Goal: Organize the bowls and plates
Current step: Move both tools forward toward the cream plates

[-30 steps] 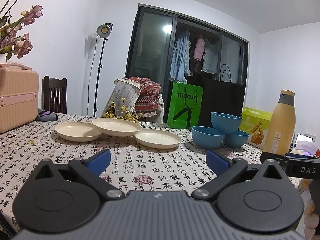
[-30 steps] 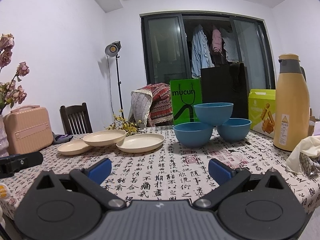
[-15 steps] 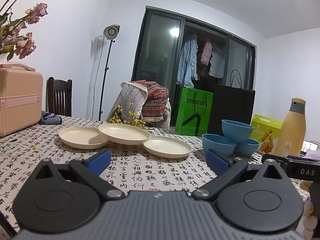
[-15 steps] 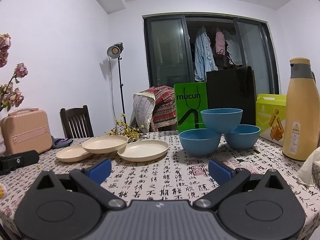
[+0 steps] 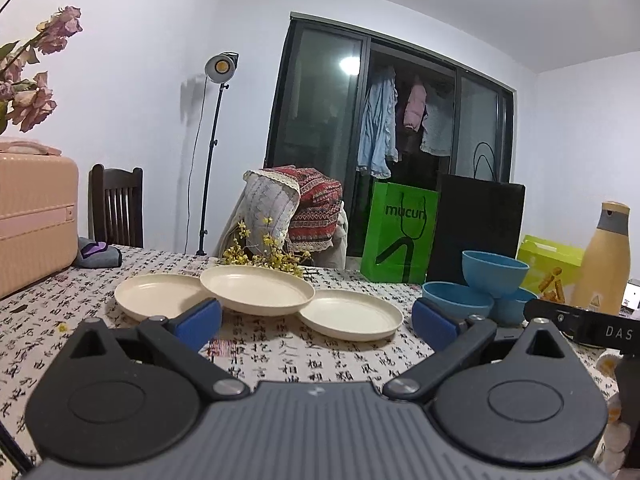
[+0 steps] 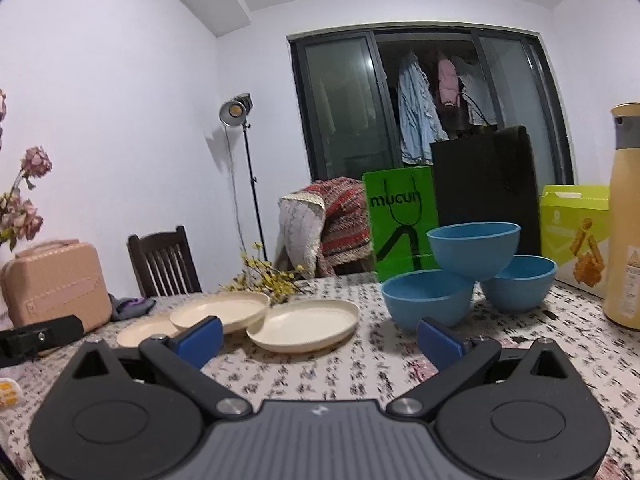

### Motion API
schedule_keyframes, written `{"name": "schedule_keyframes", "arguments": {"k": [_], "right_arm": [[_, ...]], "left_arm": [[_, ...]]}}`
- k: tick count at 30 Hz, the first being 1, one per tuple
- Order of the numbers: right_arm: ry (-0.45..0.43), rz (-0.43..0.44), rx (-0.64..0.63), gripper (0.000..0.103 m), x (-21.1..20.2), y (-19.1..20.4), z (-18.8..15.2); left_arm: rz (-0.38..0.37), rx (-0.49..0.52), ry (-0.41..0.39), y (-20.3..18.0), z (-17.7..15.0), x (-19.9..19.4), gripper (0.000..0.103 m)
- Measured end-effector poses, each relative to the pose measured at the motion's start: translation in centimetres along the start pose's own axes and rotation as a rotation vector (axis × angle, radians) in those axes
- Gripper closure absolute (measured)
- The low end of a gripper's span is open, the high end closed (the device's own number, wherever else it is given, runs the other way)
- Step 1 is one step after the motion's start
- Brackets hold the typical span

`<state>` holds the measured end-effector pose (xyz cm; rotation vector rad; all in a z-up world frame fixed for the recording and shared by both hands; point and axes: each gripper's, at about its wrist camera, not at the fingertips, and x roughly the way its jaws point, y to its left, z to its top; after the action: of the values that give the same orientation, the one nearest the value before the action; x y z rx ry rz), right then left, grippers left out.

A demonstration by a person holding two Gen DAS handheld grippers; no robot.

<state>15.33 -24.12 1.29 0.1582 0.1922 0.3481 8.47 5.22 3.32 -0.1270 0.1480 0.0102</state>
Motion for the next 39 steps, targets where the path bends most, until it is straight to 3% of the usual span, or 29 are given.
{"name": "schedule_keyframes", "arguments": {"k": [17, 39], "right_arm": [[-0.024, -0.055, 0.005, 0.000, 4.7, 0.3, 2.5], [0.012, -0.004, -0.074, 0.000, 11.1, 4.8, 4.7]], "left_arm": [[0.028, -0.057, -0.020, 2.7, 2.3, 2.3, 0.000], [0.095, -0.098, 0.037, 7.3, 5.1, 6.1, 0.000]]}}
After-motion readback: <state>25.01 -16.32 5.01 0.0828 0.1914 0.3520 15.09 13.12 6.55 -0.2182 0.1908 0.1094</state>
